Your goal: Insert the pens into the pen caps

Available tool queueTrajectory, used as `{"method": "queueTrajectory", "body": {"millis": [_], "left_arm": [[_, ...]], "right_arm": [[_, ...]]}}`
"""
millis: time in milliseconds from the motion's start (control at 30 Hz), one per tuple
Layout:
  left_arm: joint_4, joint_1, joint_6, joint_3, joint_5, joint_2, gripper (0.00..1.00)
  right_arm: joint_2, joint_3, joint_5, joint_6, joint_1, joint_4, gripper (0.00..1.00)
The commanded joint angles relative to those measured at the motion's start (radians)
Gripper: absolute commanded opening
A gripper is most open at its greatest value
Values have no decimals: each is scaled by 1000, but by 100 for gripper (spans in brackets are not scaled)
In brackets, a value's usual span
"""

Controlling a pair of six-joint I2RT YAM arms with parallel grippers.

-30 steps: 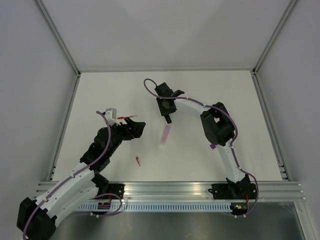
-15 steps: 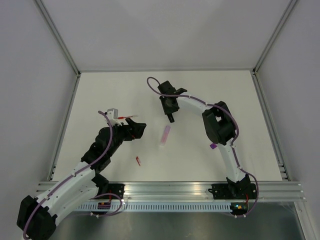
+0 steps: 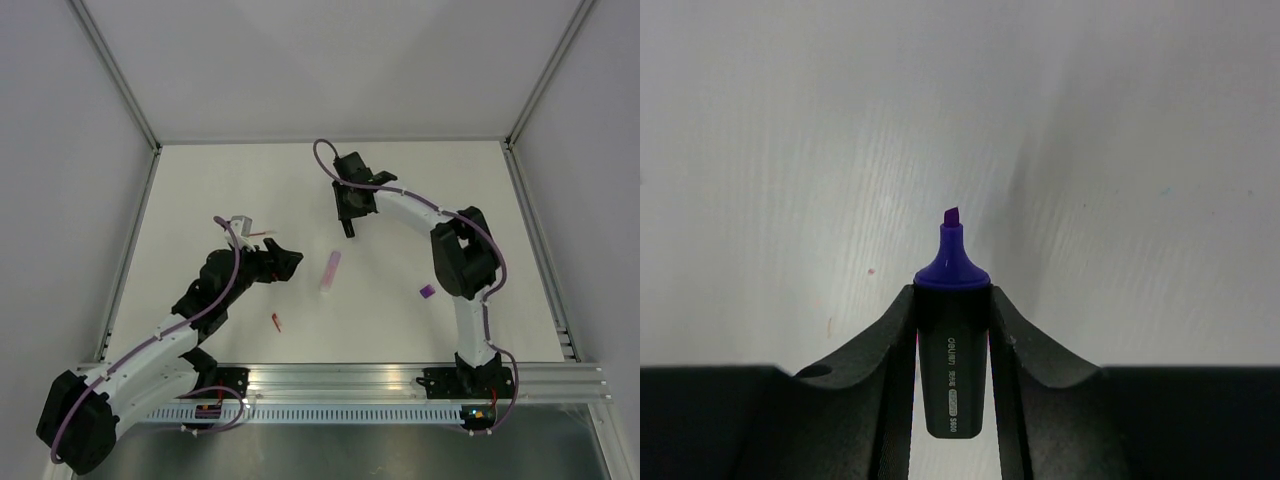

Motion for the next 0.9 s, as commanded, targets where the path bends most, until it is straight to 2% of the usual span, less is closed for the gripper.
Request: {"method": "queueTrajectory", "body": {"millis": [0,300,533,767,867], "left_arm": [[80,0,54,11,59,18,93],[157,0,45,12,146,81,91],[137,0,47,0,90,27,90],[95,0,43,0,36,-19,87],[89,0,43,-6,17,-44,83]], "right_arm": [[-207,-124,-75,92,9,150,0],[-437,-369,-36,260,169,400,0],[-537,-442,63,342,316,518,0],[-568,-454,126,348,413,544,0],[-583,-459,140,347,440,548,0]]}}
